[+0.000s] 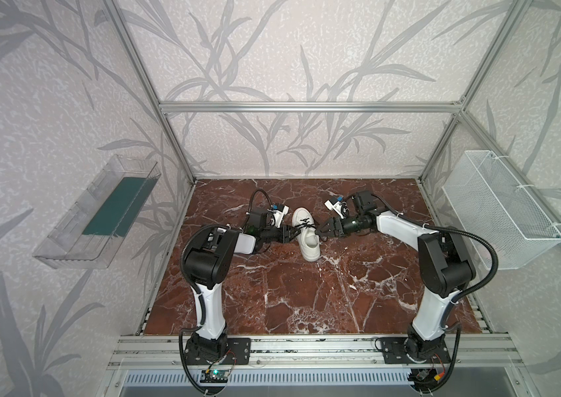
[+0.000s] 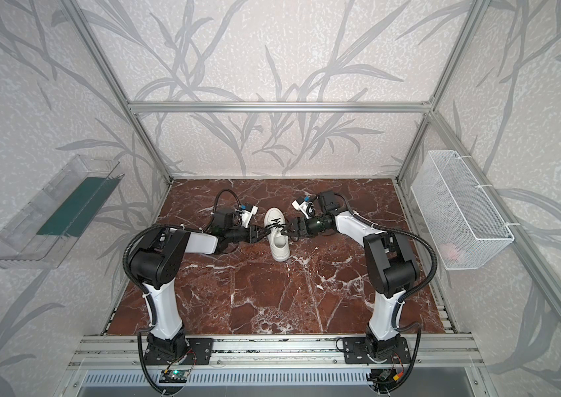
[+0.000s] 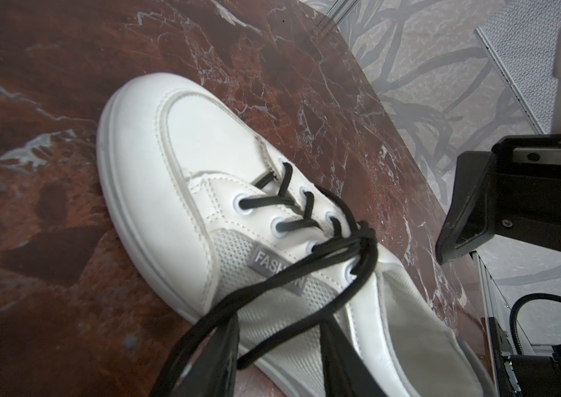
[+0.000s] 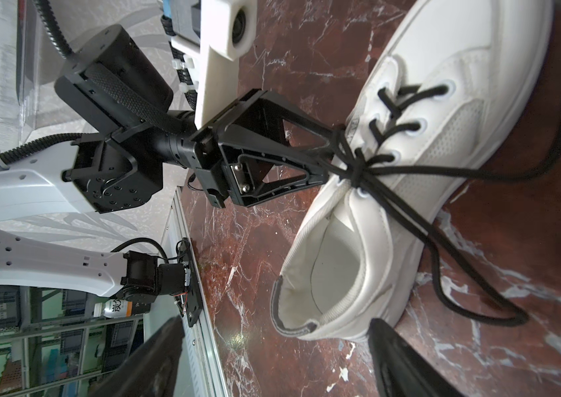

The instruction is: Tie the shoes

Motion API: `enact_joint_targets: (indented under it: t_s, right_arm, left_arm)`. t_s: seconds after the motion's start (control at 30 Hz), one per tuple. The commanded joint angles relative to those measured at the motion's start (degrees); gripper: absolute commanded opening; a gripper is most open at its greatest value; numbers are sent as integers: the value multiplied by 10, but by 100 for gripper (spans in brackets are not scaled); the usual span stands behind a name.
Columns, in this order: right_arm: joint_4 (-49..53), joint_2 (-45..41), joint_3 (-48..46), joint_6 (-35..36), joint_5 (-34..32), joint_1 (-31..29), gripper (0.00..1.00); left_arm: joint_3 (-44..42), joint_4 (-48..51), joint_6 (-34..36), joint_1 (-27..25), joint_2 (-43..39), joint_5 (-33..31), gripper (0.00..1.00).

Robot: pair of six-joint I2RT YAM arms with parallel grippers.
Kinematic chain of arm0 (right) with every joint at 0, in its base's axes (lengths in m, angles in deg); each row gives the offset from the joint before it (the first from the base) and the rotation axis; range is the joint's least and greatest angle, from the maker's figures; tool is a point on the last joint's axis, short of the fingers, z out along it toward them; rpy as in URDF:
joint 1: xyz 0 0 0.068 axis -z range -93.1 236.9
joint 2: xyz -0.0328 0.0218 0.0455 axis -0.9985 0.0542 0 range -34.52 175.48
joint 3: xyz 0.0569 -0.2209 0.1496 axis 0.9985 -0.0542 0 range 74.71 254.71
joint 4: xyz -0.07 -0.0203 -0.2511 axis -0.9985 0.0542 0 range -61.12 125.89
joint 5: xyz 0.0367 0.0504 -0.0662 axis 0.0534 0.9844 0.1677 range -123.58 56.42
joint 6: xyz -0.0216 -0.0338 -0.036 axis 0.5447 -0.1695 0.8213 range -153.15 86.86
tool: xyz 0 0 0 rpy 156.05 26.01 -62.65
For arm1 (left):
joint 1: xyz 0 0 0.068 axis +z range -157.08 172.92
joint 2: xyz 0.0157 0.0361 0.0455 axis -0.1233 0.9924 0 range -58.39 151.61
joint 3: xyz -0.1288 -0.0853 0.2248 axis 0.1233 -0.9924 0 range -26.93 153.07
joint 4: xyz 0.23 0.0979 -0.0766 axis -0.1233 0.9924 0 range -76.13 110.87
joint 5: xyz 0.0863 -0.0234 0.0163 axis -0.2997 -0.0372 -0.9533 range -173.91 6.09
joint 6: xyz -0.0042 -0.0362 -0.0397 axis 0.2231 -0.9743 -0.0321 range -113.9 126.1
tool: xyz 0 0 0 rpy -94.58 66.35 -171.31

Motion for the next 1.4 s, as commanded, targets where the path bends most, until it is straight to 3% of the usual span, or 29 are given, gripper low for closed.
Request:
enact_joint_targets:
  t_s: [0.0,0.23,0.43,0.67,0.77,0.83,0.9,1.37]
  right_arm:
    - [16,7,25,-6,-57,-16,84]
    - [19,2,49,-28,-184,-46,80]
    - [65,26,105,-44,-262,-60,73]
    - [55,37,114,-53,-339,-82,68]
    - [57,46,129,-45,-355,-92,54]
    - [68,57,146,-46,-359,-95,38]
    - [76,68,159,-51,-352,-95,29]
    - [107,103,203,-11,-362,-109,29]
  left_arm:
    - [-14,-40,-5,2,-16,1,37]
    - [-35,-87,-17,0,-24,-4,25]
    - [-38,-83,-14,0,-30,-2,2]
    - [-46,-48,13,-2,-59,-6,0]
    - [-44,-30,11,-2,-68,-6,0]
    - [-44,-23,11,-4,-69,-12,0]
    - [-41,-18,9,-4,-68,-10,0]
    - [-11,82,43,-3,-77,6,0]
